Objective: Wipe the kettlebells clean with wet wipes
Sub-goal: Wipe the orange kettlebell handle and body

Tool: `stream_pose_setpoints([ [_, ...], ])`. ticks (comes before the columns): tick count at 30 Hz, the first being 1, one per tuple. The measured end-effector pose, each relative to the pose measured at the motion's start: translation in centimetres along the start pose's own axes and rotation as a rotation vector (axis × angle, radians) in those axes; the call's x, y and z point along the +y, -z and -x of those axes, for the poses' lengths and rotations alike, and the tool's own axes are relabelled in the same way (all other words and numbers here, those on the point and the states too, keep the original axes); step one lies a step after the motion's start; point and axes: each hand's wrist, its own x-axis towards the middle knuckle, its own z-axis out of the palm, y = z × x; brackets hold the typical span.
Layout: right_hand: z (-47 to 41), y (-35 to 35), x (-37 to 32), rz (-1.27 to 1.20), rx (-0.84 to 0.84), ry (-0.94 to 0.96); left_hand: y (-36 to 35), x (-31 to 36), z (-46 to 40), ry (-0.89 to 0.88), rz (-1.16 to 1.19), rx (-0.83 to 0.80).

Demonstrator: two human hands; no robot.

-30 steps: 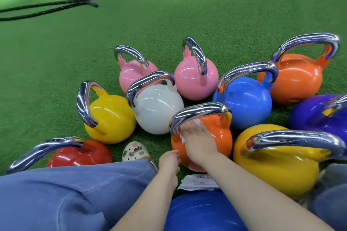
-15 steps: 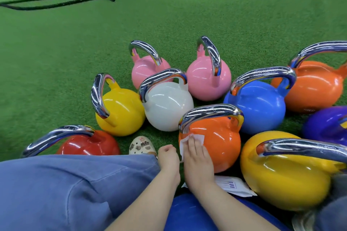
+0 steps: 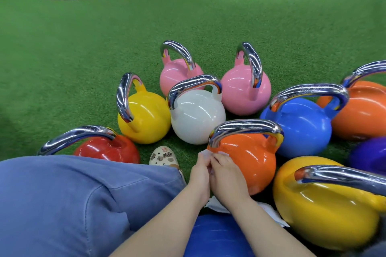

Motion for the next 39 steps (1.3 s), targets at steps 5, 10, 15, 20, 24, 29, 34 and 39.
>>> stream_pose_setpoints([
  [5, 0.5, 2.5, 1.4, -0.15, 0.125, -0.206, -0.8, 0.1, -0.9, 0.001, 0.078, -0.058],
  [10, 0.6, 4.5, 3.3, -0.167, 0.069, -0.377, -1.2, 2.6, -3.5, -0.041, 0.074, -0.026],
  [15, 0.8, 5.9, 5.0, -0.341, -0.015, -0.422, -2.7, 4.7, -3.8, -0.065, -0.01, -0.098],
  [20, 0.5, 5.8, 5.2, -0.393, -0.009, -0.451, -2.8, 7.0, -3.9, -0.164, -0.204, -0.068],
  [24, 0.3, 5.9, 5.0, -0.414, 0.006, -0.461, -2.5, 9.0, -3.0, -0.221, -0.39, 0.013],
  [29, 0.0, 6.1, 5.0, -0.418, 0.009, -0.479, -1.2, 9.0, -3.1, -0.289, -0.511, 0.03],
  [34, 0.5, 5.8, 4.8, -0.32, -0.045, -0.42, -2.1, 7.4, -3.1, -0.399, -0.539, 0.076],
  [39, 1.1, 5.5, 4.8, -0.277, -0.079, -0.368, -4.0, 5.6, -3.7, 0.004, 0.004, -0.017],
])
